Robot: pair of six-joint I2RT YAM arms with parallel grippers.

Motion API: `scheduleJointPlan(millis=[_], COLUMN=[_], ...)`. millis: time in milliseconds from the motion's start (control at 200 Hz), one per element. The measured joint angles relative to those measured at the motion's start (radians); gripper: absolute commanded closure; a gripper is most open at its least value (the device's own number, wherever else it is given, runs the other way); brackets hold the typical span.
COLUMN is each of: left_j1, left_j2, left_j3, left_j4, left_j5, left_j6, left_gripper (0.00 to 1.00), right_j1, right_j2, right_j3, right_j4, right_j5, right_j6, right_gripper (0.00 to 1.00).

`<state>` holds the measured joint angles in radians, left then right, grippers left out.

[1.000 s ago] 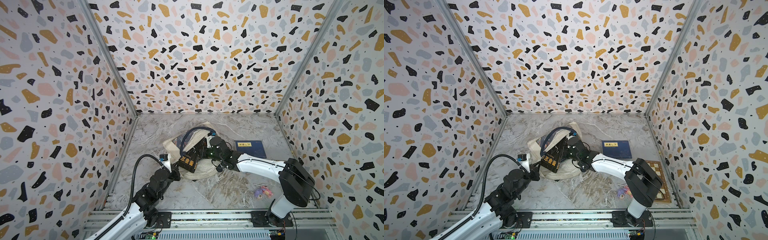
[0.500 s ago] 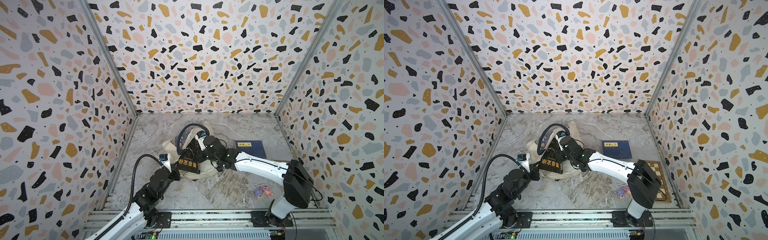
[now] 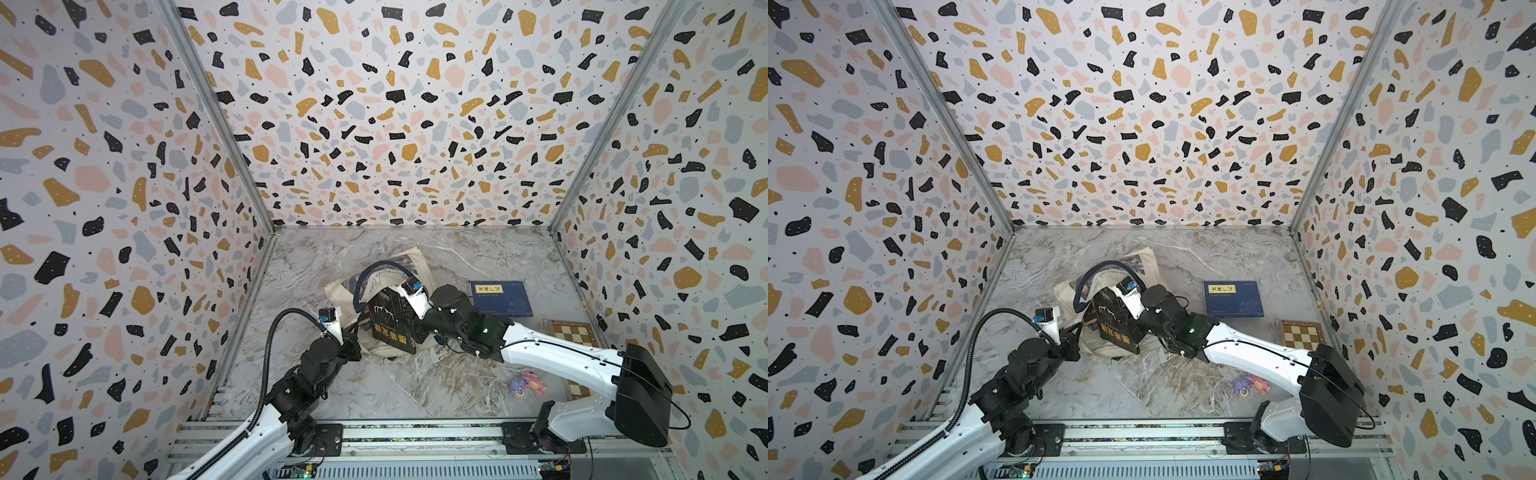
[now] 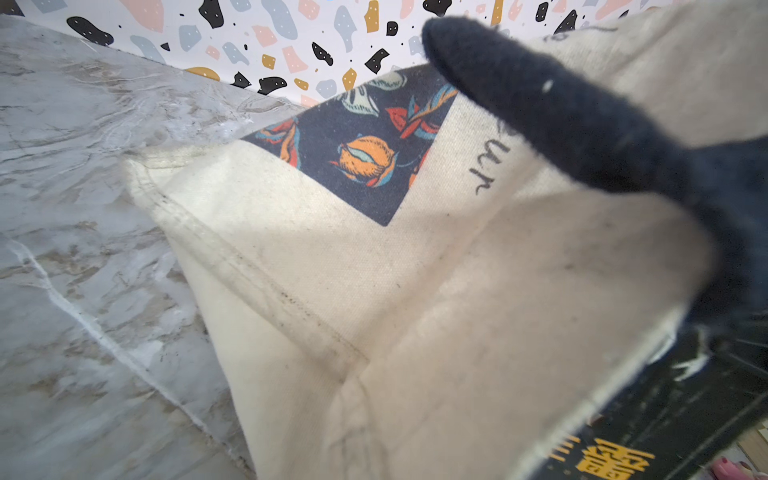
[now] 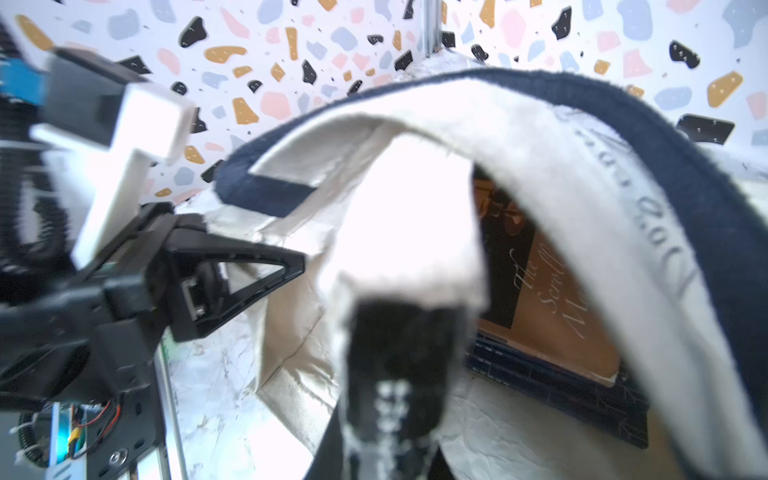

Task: Take out the books from the canvas bag
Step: Pick up the book from the canvas bag, then place the book at the center of the board.

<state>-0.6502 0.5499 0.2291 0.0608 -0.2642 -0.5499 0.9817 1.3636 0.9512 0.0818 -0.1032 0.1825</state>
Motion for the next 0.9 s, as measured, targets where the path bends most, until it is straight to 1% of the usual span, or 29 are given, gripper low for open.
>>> scheduleJointPlan(millis=[85, 185, 385, 530, 616, 716, 821, 901], left_j1=[0.000, 0.000, -0.001, -0.001, -0.001, -0.001, -0.001, -0.001], left_j2=[0.000, 0.000, 0.003, 0.013, 0.017, 0.017, 0.017, 0.017], left_j3=[0.000, 0.000, 0.010, 0.014, 0.014, 0.014, 0.014, 0.014], left_j4=[0.000, 0.000, 0.009, 0.008, -0.008, -0.016, -0.016, -0.017], left_j5=[-0.005, -0.006, -0.007, -0.007, -0.007, -0.007, -0.007, -0.007], left_j6=[-0.003, -0.005, -0.005, -0.005, -0.009, -0.012, -0.012, -0.012], left_gripper=[1.00, 1.00, 1.00, 1.00, 1.00, 1.00, 1.00, 1.00], right_j1=[-0.014, -0.051, -0.133, -0.163, -0.179, -0.195, -0.206, -0.215], right_j2=[-0.039, -0.116, -0.289, -0.403, -0.485, -0.593, -0.689, -0.739], right_j3=[-0.037, -0.093, -0.184, -0.212, -0.214, -0.214, -0.220, -0.230], right_j4=[0.027, 0.055, 0.084, 0.095, 0.132, 0.160, 0.163, 0.139], right_j5=[-0.040, -0.116, -0.246, -0.260, -0.212, -0.105, 0.063, 0.208], right_j6=[-0.008, 0.000, 0.066, 0.122, 0.151, 0.190, 0.246, 0.315], right_gripper=[1.00, 1.00, 1.00, 1.00, 1.00, 1.00, 1.00, 1.00])
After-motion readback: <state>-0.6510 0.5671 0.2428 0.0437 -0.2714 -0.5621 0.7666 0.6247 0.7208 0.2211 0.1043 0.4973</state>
